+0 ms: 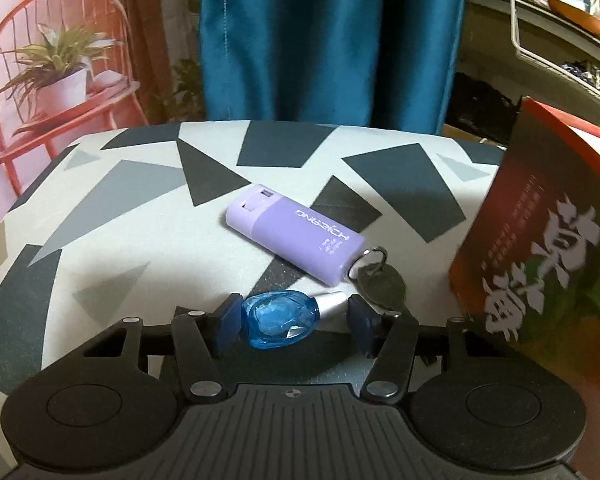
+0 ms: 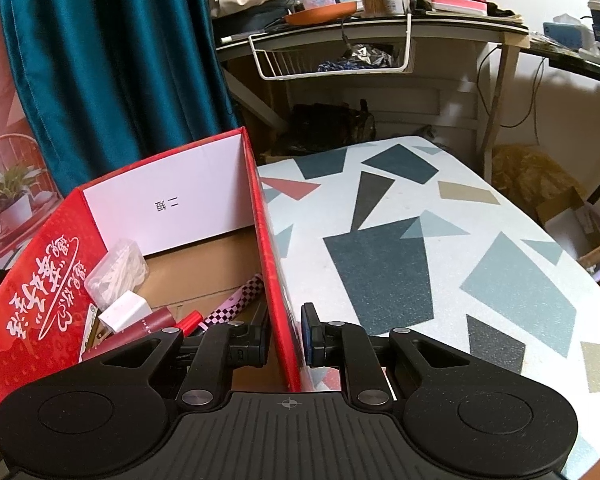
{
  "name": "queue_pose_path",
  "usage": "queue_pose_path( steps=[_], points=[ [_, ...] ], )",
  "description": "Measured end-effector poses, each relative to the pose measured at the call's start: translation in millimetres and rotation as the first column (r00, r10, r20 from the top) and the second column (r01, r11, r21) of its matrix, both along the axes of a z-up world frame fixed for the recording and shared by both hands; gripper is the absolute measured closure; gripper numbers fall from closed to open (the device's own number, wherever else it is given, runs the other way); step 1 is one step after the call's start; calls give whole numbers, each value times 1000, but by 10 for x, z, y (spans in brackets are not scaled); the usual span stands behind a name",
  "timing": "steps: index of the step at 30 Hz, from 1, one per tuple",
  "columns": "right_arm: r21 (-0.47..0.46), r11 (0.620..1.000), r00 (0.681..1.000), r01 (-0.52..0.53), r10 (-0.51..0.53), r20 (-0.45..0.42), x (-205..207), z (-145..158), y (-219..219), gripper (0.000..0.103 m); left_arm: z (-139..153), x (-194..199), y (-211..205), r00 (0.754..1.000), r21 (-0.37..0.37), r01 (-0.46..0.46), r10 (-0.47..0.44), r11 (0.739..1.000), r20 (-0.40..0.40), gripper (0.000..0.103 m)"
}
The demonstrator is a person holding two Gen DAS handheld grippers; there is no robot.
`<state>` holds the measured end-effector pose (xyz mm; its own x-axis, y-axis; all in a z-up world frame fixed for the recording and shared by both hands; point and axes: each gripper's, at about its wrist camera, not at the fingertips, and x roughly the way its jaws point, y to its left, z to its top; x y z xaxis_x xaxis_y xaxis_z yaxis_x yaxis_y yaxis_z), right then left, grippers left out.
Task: Organize rigid objects
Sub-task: 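Close the left tool on the small blue bottle and lift it, then carry the blue bottle into the red box and release it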
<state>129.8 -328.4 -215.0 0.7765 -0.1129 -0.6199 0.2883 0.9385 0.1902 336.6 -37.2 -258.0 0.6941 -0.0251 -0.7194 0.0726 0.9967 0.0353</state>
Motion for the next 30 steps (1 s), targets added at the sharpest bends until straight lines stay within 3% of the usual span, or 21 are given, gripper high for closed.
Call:
queue_pose_path(
  steps=[20, 27, 30],
  points=[
    [12, 1000, 1000, 12, -12, 4, -7, -5, -10, 88, -22, -741, 245, 980, -142, 195, -188, 970, 56, 44],
    [20, 1000, 1000, 16, -16, 7, -14, -10, -12, 88, 267, -799, 225, 971, -191, 227, -206, 955, 120, 44],
    [20, 1000, 1000, 16, -16, 7, -15, -11, -11, 88, 495, -829, 149, 949, -203, 289, -252, 935, 191, 44]
  ],
)
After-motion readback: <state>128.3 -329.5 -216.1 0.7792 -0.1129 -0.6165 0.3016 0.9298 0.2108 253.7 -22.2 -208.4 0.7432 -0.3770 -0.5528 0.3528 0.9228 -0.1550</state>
